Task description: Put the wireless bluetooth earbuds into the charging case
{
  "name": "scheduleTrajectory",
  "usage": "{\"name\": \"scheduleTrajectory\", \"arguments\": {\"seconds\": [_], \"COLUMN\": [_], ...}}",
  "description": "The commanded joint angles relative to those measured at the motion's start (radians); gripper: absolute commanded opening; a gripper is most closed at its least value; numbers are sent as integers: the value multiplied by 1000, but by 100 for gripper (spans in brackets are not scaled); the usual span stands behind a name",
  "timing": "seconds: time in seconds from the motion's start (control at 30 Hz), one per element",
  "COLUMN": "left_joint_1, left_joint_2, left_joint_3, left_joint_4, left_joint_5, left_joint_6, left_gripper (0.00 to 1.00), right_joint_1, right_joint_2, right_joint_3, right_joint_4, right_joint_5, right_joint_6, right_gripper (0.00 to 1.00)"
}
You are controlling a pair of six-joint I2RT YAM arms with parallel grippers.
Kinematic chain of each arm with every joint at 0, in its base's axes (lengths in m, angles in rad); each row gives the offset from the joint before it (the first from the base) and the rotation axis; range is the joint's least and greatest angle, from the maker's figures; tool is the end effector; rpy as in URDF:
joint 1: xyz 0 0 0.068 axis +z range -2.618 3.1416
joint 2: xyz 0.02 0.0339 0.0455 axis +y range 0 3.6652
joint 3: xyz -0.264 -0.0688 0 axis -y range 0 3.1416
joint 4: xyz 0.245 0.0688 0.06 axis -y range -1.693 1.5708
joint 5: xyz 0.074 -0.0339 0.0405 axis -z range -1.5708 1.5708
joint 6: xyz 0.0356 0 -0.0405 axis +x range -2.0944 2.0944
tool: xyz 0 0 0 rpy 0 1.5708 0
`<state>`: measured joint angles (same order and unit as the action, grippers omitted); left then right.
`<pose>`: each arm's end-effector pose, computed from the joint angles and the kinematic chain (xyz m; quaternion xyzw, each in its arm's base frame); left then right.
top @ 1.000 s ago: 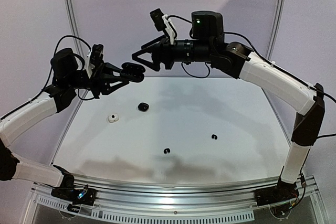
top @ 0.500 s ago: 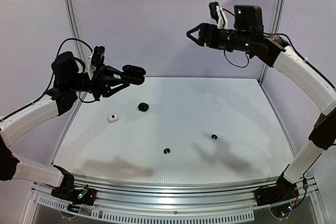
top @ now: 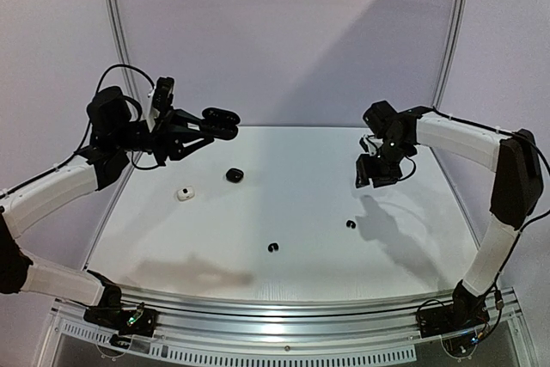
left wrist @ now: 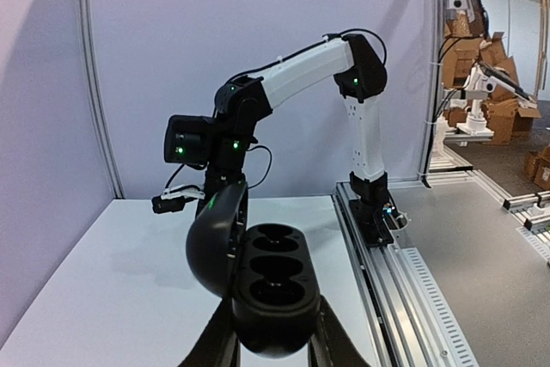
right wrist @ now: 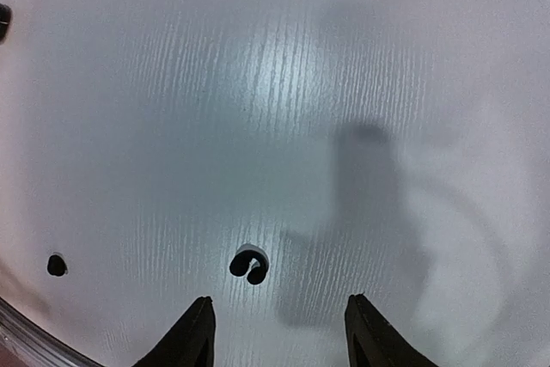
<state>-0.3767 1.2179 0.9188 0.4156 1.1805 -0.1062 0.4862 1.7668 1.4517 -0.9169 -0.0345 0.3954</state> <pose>0.2366 -0.1290 0.3566 0.4865 0.4912 -0.5077 0.5142 0.3171 0.1690 0.2502 -0.0476 0.9844 0.0873 0.1452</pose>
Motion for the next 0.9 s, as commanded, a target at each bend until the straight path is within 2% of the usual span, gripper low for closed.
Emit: {"name": "scheduleTrajectory", "arguments": {"seconds": [0.0,0.2,0.47,0.7,0.87], "left_joint_1": [10,14,22,27,26], "left_joint_2": [20,28,29,36,37], "left_joint_3": [1,11,9,9,14], "left_joint_4": [14,9,14,20,17], "left_joint_5": [-6,-7,-7,-8,-7], "left_joint_6": [-5,3,0,1,8], "left_gripper": [0,0,0,0,0], "right_joint_1": [0,0,0,1,1], "right_joint_2": [80,201,211,185,178], "right_joint_3": [11,8,-51,-143,-139], "right_joint_4": [-37,-37,-4,46,79], "right_joint_5": [-27,-74,-132,-173,-191], "right_joint_6": [-21,2,48,89,104], "right_gripper": [49,35,27,26,26]}}
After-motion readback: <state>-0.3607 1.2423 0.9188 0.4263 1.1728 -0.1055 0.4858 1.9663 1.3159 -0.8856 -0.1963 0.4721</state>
